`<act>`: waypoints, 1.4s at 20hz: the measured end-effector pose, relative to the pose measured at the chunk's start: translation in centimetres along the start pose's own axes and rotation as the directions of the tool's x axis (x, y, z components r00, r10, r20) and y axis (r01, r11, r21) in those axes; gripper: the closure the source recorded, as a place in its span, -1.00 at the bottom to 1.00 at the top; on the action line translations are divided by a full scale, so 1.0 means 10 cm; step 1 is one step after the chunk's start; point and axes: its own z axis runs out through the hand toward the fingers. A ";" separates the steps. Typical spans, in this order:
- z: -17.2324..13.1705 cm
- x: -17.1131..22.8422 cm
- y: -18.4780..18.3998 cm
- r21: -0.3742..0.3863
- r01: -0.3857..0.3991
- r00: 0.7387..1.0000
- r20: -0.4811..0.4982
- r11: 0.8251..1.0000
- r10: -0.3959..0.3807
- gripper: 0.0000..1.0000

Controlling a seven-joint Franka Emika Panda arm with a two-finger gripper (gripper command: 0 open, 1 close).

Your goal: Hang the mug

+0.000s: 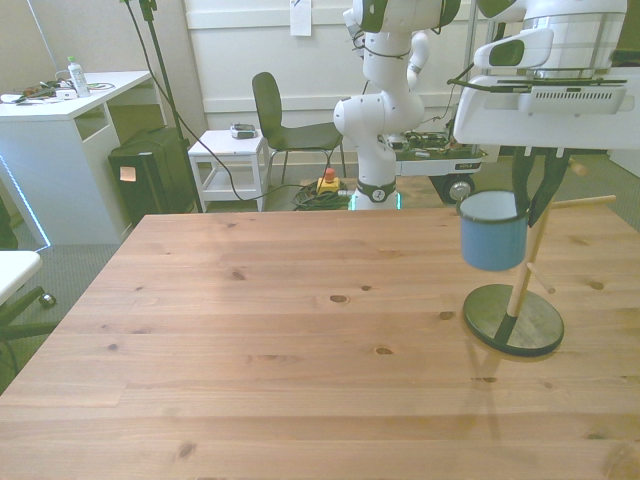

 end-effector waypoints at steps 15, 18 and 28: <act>-0.06 0.58 0.39 0.060 -0.037 0.999 -0.027 0.997 0.039 -1.00; -0.04 0.70 0.54 0.069 -0.048 0.999 -0.012 0.996 0.048 -1.00; 0.20 1.07 1.06 0.078 -0.084 0.996 0.020 0.993 0.082 -1.00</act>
